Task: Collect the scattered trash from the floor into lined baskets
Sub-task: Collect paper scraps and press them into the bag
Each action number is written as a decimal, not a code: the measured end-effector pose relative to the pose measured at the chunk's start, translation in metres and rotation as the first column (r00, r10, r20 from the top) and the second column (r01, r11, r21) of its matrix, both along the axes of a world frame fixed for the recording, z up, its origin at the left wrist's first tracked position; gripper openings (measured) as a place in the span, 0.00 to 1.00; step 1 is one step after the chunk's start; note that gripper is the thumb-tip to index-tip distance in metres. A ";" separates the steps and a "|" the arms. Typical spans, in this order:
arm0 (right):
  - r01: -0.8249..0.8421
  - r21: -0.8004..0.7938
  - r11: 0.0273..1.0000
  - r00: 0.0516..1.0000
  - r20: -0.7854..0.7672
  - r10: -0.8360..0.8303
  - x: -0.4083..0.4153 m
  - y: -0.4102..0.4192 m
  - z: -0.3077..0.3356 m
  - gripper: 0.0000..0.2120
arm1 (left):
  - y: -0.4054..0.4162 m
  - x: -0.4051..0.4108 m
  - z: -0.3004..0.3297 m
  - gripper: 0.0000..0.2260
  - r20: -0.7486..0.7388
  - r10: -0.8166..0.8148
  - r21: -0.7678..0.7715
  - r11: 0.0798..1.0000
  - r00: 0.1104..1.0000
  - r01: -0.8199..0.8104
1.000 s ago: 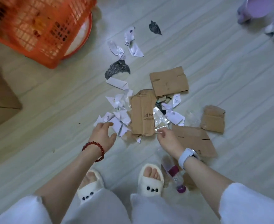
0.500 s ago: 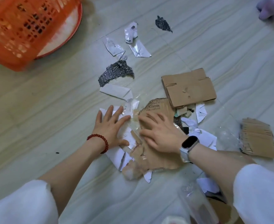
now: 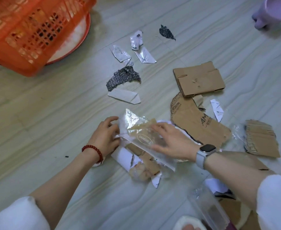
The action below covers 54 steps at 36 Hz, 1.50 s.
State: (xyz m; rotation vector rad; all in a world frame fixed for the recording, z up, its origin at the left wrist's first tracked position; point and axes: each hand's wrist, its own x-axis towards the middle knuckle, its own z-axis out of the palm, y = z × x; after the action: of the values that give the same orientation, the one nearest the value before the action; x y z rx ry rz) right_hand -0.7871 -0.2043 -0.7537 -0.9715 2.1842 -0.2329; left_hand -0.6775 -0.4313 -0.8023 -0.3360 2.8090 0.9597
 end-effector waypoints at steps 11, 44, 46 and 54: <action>-0.007 -0.029 1.000 0.993 0.122 0.010 0.044 -0.030 -0.002 0.48 | 0.007 0.001 0.029 0.09 0.026 0.321 0.215 0.923 0.947 -0.319; 0.839 0.384 0.386 -0.295 0.917 -0.270 0.022 -0.055 0.024 0.16 | 0.052 0.011 0.037 0.34 0.051 0.257 0.452 0.856 0.965 -0.252; 0.835 0.289 0.468 -0.120 0.926 -0.358 0.024 -0.059 0.027 0.17 | 0.053 0.012 0.033 0.24 0.038 0.351 0.470 0.820 0.936 -0.327; 0.780 -0.190 0.596 0.582 0.568 -0.581 0.035 -0.043 0.015 0.08 | 0.027 0.013 0.040 0.07 0.011 0.599 0.300 0.762 0.800 -0.575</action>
State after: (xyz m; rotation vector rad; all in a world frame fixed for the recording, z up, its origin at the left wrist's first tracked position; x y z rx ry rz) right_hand -0.7520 -0.2474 -0.7386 -0.1221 1.9756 -1.2460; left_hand -0.6644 -0.4040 -0.7619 -1.2143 2.6009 1.5133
